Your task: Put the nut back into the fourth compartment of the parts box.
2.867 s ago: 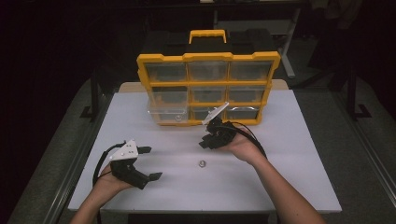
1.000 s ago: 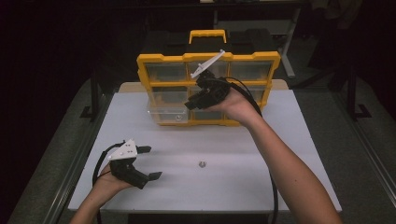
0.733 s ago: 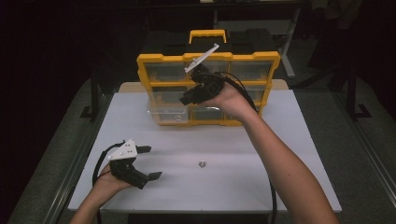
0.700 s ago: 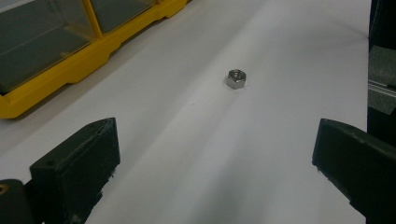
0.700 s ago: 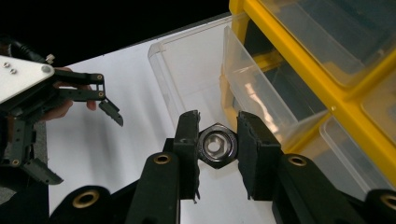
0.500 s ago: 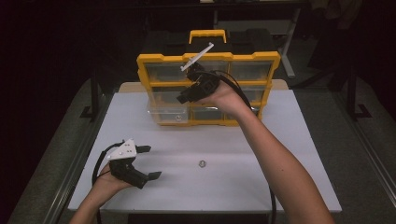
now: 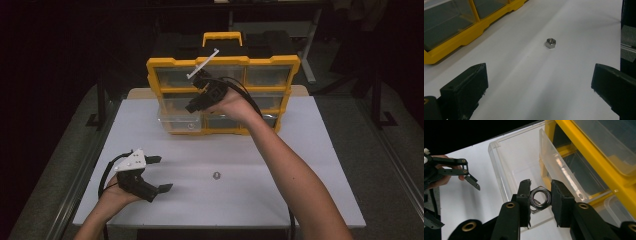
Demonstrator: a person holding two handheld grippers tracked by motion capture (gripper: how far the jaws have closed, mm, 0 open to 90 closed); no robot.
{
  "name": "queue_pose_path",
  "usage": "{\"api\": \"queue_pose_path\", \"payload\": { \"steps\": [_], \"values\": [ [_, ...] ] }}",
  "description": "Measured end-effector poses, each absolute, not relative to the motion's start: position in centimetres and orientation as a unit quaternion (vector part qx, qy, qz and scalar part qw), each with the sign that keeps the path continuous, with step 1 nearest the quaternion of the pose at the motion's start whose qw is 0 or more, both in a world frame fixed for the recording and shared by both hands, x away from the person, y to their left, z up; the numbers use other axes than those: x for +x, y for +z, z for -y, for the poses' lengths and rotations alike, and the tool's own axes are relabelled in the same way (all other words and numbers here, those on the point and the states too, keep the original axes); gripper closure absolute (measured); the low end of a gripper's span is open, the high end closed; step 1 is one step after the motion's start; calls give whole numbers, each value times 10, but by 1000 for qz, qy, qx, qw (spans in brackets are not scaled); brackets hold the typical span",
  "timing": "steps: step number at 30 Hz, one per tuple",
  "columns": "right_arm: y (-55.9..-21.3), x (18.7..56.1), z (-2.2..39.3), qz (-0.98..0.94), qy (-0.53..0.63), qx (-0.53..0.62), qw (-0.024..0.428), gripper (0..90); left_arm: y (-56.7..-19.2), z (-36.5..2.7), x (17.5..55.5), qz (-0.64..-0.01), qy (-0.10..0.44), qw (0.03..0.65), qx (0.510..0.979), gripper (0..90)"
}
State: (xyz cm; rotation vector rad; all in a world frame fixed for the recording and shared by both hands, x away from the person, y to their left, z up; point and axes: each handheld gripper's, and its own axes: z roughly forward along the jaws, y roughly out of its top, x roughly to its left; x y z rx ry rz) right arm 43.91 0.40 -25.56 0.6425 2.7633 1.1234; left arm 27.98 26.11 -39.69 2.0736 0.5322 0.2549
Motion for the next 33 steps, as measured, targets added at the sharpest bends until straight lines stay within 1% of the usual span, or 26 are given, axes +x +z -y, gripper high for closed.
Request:
{"api": "queue_pose_path", "payload": {
  "steps": [1, 5, 6, 10, 13, 14, 22, 24, 26, 30, 33],
  "values": [
    [-255, 439, -4, -903, 371, 211, 41, 609, -397, -261, 280, -217, 104, 473, 848, 10],
    [-252, 438, 0, -896, 387, 212, 46, 516, -397, -261, 280, -218, 104, 472, 848, 10],
    [-250, 437, 1, -893, 389, 221, 40, 500, -397, -261, 280, -218, 104, 472, 848, 10],
    [-249, 435, 5, -894, 391, 212, 50, 435, -396, -261, 280, -217, 104, 472, 848, 10],
    [-247, 432, 8, -892, 397, 209, 53, 400, -396, -261, 280, -218, 104, 473, 848, 10],
    [-246, 430, 9, -891, 399, 213, 47, 390, -396, -261, 280, -218, 104, 472, 848, 10],
    [-248, 420, 25, -888, 408, 204, 58, 292, -397, -261, 280, -218, 105, 471, 848, 10],
    [-250, 417, 29, -888, 407, 205, 62, 276, -397, -261, 280, -218, 105, 470, 849, 10],
    [-251, 413, 31, -885, 409, 216, 55, 259, -397, -261, 280, -217, 106, 471, 849, 10],
    [-258, 410, 38, -886, 408, 213, 64, 227, -397, -261, 280, -217, 105, 470, 849, 10],
    [-265, 407, 44, -884, 410, 217, 65, 219, -396, -262, 280, -215, 106, 468, 850, 10]
  ]
}}
